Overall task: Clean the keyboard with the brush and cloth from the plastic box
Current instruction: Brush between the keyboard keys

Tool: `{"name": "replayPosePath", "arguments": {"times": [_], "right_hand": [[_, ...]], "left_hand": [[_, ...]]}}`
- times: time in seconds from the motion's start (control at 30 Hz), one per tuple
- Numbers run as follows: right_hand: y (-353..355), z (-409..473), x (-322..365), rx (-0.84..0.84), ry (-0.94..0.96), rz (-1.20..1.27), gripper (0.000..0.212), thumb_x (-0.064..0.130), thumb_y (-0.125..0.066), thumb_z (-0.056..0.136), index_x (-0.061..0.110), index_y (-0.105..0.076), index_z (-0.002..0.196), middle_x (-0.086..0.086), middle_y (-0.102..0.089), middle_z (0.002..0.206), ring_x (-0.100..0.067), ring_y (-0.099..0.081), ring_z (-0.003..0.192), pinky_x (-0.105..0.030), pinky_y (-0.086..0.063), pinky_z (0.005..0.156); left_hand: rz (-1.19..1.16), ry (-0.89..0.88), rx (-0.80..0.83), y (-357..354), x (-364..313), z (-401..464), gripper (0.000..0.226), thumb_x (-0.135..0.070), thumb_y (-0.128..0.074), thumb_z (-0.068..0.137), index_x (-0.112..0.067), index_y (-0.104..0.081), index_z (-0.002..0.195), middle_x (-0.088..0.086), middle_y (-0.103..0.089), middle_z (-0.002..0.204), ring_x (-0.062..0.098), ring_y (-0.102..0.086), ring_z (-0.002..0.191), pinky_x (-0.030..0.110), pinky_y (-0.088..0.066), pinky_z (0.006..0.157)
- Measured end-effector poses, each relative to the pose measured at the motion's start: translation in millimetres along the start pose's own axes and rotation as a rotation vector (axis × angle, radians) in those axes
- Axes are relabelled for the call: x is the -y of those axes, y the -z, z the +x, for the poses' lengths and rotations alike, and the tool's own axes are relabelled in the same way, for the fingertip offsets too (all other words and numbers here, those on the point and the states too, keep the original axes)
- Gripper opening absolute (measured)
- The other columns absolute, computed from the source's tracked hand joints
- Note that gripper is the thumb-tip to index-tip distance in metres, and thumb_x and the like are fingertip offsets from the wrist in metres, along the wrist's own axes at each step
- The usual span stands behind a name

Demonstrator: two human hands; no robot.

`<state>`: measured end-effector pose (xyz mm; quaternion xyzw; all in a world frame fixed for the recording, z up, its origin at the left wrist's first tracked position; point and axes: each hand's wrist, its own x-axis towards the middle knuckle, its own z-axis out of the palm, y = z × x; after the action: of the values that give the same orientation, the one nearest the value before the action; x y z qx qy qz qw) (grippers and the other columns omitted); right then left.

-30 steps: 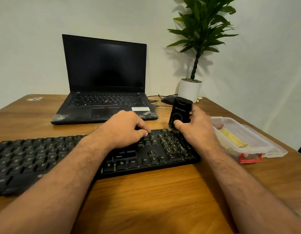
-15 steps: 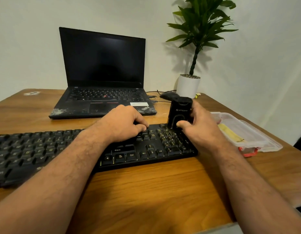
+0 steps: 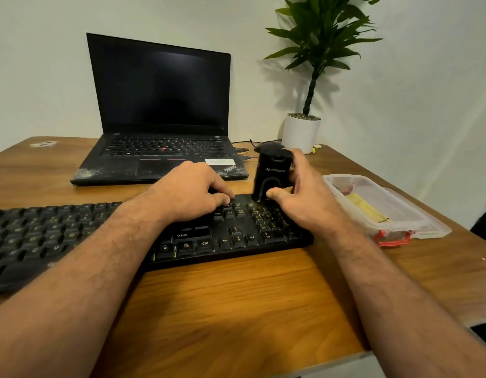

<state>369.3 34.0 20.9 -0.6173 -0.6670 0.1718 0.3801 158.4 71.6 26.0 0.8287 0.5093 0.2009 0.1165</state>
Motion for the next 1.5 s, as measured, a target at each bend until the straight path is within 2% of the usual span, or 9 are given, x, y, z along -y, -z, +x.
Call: {"name": "replayPosePath", "arguments": {"times": [0.2, 0.37, 0.57, 0.77, 0.93, 1.03, 1.27, 1.37, 1.5], "right_hand": [[9, -6, -2, -0.116, -0.088, 0.002, 0.064, 0.011, -0.071, 0.087, 0.031, -0.039, 0.139, 0.001, -0.064, 0.125, -0.019, -0.061, 0.115, -0.041, -0.045, 0.103], [-6, -12, 15, 0.02, 0.012, 0.028, 0.062, 0.022, -0.071, 0.089, 0.032, -0.042, 0.143, 0.02, -0.051, 0.108, -0.01, -0.053, 0.112, -0.038, -0.047, 0.098], [6, -6, -1, -0.161, -0.093, -0.048, 0.063, 0.02, -0.073, 0.085, 0.031, -0.041, 0.138, 0.003, -0.066, 0.122, -0.017, -0.064, 0.11, -0.039, -0.049, 0.099], [-2, -13, 7, 0.008, -0.016, 0.086, 0.063, 0.023, -0.075, 0.084, 0.038, -0.044, 0.137, 0.011, -0.062, 0.123, -0.014, -0.058, 0.117, -0.054, -0.052, 0.096], [9, -9, -2, -0.052, -0.088, 0.073, 0.061, 0.009, -0.069, 0.09, 0.033, -0.043, 0.14, 0.01, -0.06, 0.116, -0.014, -0.059, 0.115, -0.039, -0.041, 0.103], [11, -7, -4, -0.11, -0.101, 0.059, 0.062, 0.005, -0.067, 0.088, 0.031, -0.042, 0.139, 0.005, -0.062, 0.125, -0.018, -0.057, 0.123, -0.049, -0.043, 0.108], [-10, -12, 15, 0.071, 0.056, 0.082, 0.058, 0.013, -0.069, 0.09, 0.035, -0.043, 0.137, 0.031, -0.05, 0.098, 0.001, -0.053, 0.105, -0.035, -0.047, 0.097], [1, -10, 7, 0.011, -0.003, 0.051, 0.06, 0.011, -0.068, 0.091, 0.033, -0.041, 0.14, 0.023, -0.053, 0.101, -0.005, -0.058, 0.101, -0.031, -0.05, 0.09], [11, -7, -5, -0.139, -0.081, 0.028, 0.061, 0.009, -0.069, 0.088, 0.03, -0.043, 0.14, 0.004, -0.063, 0.123, -0.018, -0.058, 0.119, -0.05, -0.047, 0.105]], "left_hand": [[-0.007, -0.004, 0.02, 0, 1, 2, 0.014, -0.038, -0.069, 0.088, -0.04, -0.076, 0.1, -0.032, -0.053, 0.074, -0.012, -0.05, 0.075, 0.02, -0.044, 0.088], [-0.009, -0.008, 0.018, 1, -1, -1, 0.018, -0.046, -0.073, 0.083, -0.043, -0.075, 0.101, -0.032, -0.053, 0.073, -0.01, -0.051, 0.074, 0.02, -0.042, 0.082], [0.003, -0.028, 0.125, 9, 3, -6, 0.048, -0.058, -0.078, 0.071, -0.041, -0.071, 0.115, -0.021, -0.067, 0.117, -0.002, -0.059, 0.106, 0.026, -0.046, 0.097], [-0.009, 0.011, 0.156, 10, 0, -6, 0.062, -0.049, -0.082, 0.071, -0.043, -0.06, 0.129, -0.02, -0.066, 0.121, 0.002, -0.058, 0.11, 0.025, -0.042, 0.098], [-0.027, 0.031, 0.177, 11, 3, -5, 0.066, -0.047, -0.078, 0.077, -0.041, -0.053, 0.137, -0.018, -0.064, 0.126, 0.004, -0.056, 0.119, 0.033, -0.042, 0.107], [-0.009, 0.029, 0.161, 11, 3, -5, 0.064, -0.047, -0.076, 0.079, -0.042, -0.052, 0.138, -0.018, -0.063, 0.128, 0.005, -0.056, 0.118, 0.033, -0.043, 0.106], [-0.003, 0.028, 0.154, 9, -1, -7, 0.062, -0.043, -0.075, 0.081, -0.043, -0.051, 0.138, -0.013, -0.062, 0.131, 0.005, -0.055, 0.106, 0.029, -0.043, 0.101], [0.022, 0.023, 0.153, 9, -1, -7, 0.058, -0.043, -0.072, 0.085, -0.043, -0.051, 0.139, -0.012, -0.061, 0.132, 0.004, -0.05, 0.1, 0.027, -0.04, 0.097], [0.063, 0.019, 0.148, 9, -2, -7, 0.056, -0.044, -0.07, 0.087, -0.045, -0.049, 0.139, -0.008, -0.059, 0.134, 0.005, -0.047, 0.1, 0.03, -0.04, 0.099]]}}
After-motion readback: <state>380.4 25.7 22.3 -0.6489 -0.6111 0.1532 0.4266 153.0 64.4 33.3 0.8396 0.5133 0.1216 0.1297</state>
